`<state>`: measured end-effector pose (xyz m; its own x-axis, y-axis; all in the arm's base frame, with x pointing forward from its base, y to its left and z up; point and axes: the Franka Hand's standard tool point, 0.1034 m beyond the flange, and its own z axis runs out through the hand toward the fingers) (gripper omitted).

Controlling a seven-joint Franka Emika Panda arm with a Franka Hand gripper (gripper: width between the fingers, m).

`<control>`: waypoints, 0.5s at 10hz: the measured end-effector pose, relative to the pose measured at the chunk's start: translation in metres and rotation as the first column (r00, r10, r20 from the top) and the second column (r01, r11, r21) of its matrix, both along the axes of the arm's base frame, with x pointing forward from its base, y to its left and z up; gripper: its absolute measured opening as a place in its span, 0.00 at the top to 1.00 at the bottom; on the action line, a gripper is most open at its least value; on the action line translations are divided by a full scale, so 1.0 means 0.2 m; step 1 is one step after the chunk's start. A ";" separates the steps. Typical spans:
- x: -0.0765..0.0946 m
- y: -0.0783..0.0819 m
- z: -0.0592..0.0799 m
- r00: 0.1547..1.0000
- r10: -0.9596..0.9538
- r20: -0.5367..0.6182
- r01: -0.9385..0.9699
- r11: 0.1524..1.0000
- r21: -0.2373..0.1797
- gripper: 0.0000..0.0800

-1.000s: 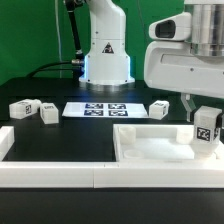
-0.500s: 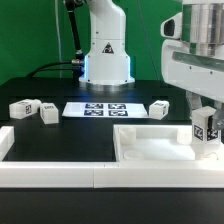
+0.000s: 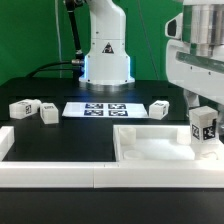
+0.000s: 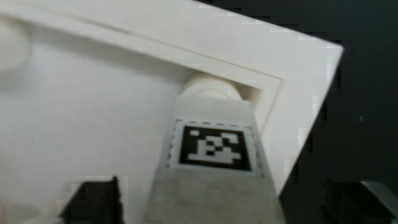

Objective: Assemble square table

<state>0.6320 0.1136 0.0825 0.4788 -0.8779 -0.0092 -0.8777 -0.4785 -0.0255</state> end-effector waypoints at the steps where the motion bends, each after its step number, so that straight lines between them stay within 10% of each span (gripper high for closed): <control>1: 0.01 0.00 0.01 0.990 0.140 0.011 -0.140 0.990 -0.011 0.22; 5: 0.02 -0.03 0.02 0.905 0.426 0.023 -0.425 0.905 -0.025 0.19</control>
Offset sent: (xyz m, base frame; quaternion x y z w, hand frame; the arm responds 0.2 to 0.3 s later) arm 0.0000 0.0000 0.0000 0.0000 0.0000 -0.1296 0.9916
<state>0.6358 0.1079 0.0861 0.8065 -0.5907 0.0233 -0.5899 -0.8068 -0.0335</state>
